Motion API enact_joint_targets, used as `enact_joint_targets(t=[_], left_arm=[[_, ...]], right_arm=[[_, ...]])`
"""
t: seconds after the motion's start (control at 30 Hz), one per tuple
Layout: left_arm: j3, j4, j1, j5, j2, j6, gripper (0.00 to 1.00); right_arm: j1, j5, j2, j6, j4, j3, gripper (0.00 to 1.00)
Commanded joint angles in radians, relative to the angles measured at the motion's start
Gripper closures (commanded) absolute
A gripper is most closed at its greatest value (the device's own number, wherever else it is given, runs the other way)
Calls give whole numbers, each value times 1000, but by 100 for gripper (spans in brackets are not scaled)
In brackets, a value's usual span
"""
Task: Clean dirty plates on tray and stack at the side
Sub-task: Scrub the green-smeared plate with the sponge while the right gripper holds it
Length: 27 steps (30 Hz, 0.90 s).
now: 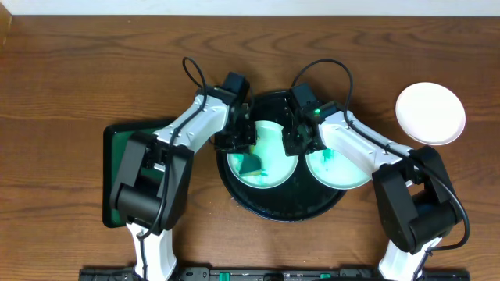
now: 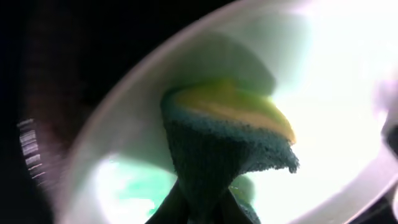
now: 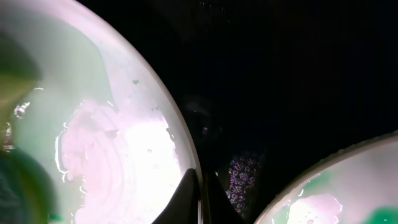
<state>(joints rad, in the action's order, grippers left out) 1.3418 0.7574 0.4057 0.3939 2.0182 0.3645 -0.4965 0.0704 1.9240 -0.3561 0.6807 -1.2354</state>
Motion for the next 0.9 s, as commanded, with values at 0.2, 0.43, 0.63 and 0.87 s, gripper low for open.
enact_joint_targets(t=[0.2,0.43,0.63,0.87], left_arm=[[-47,-138,141,210,80,55,93],[-47,-152,127,166,80,145,93],[-47,3,78,-190,80,232,93],[-47,186,20,-577,80,217,93]], right_arm=[[51,36,3,-10,-2,-13,99],[67,51,3,-10,7,-13,99],[67,51,3,-10,12,-13,99],[67,51,3,-10,11,-13,99]])
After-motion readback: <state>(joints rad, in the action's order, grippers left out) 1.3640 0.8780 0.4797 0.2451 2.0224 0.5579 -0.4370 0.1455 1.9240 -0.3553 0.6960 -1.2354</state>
